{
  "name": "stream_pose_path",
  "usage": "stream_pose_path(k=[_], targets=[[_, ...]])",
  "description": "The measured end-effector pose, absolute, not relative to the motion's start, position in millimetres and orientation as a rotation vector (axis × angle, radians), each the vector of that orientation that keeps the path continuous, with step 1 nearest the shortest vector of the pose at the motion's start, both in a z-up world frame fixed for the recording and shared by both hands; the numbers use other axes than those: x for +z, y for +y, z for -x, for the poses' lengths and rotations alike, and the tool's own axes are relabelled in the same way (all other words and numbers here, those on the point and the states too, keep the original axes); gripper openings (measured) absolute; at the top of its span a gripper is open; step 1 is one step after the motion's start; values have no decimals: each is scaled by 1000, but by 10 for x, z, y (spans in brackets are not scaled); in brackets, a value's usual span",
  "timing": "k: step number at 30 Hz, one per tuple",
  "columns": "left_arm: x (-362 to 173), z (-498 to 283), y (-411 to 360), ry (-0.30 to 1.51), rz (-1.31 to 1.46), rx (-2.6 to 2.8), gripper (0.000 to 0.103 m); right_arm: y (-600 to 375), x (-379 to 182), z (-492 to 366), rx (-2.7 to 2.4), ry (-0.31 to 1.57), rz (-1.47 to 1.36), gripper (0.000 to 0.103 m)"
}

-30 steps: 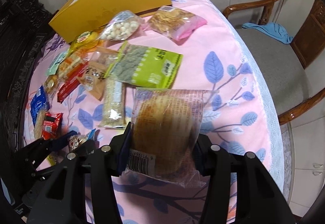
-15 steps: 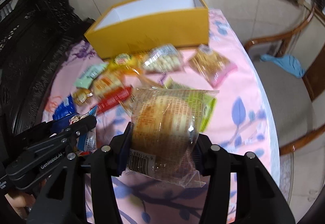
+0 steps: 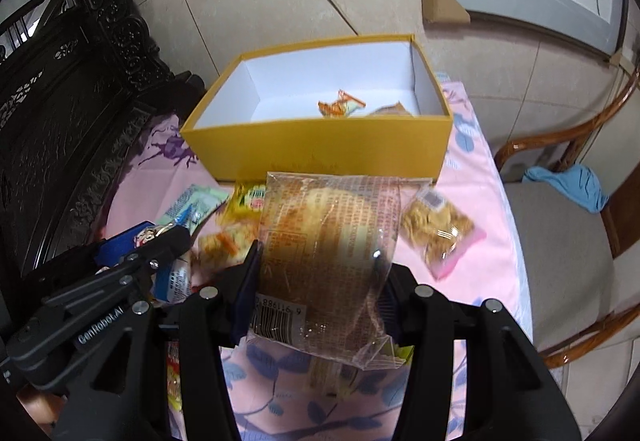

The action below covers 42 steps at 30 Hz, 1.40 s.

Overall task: Organize snacks
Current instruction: 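Lower both snacks into the yellow box and open both tools, then grasp the rice cracker stick with the right tool while the left tool grasps the red-and-yellow bag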

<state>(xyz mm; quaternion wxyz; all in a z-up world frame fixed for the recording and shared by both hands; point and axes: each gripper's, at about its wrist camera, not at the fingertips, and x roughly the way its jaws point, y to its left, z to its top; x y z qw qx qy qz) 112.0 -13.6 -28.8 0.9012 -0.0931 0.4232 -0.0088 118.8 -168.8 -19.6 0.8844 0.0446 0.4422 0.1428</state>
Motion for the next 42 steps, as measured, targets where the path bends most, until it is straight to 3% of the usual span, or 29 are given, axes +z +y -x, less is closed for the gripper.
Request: stream_pose_path(k=[17,18,21,23,27,32,42], targets=[[204,-2815,57,833,133,51,45,-1556,169,-2684,265,902,-115,53],[203,-2939,110,839,151,68,48,-1545,170,-2803,253,905,-126,54],[213,-3137,284,849,210,110,75,-1535,131,-3066,217,913,-133,57],[230,-3203,392,855,232,127,78,-1552,108,-3167,190,912,-123,62],[259,-3129,528,834,248,140,85,-1631,107,-3173,195,910,-135,63],[185,-2887,489,856,235,99,87,-1711,64,-2994,229,935,-144,64],[-350,-1670,558,957,303,99,88,-1759,-642,-1732,410,1117,-72,68]])
